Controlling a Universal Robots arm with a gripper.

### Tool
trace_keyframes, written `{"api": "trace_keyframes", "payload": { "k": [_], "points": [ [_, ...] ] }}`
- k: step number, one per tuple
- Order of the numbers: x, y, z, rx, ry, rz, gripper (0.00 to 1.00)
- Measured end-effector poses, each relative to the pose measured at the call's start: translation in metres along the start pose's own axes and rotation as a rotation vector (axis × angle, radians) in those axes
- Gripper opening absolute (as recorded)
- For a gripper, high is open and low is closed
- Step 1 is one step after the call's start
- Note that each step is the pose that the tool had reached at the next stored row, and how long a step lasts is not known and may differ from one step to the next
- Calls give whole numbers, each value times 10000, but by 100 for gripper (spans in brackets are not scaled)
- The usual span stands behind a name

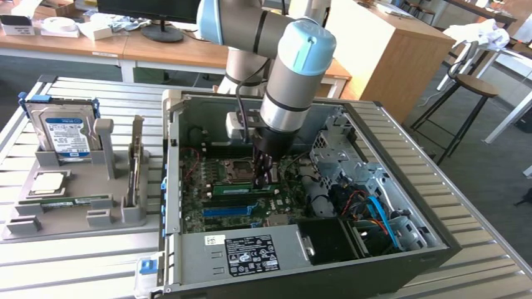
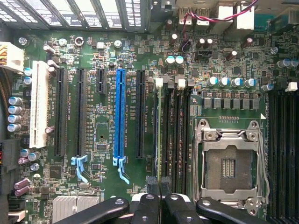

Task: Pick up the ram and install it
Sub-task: 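Insert the ram into the slot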

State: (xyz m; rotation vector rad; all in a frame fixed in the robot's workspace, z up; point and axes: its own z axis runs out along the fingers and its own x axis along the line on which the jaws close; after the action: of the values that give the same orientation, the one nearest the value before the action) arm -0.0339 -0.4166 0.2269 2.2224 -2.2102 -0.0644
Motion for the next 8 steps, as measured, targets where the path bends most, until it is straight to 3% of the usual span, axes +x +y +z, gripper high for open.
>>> {"api": "trace_keyframes", "payload": {
  "k": [8],
  "points": [
    [1, -1, 40, 0, -1, 1, 11]
  ]
}}
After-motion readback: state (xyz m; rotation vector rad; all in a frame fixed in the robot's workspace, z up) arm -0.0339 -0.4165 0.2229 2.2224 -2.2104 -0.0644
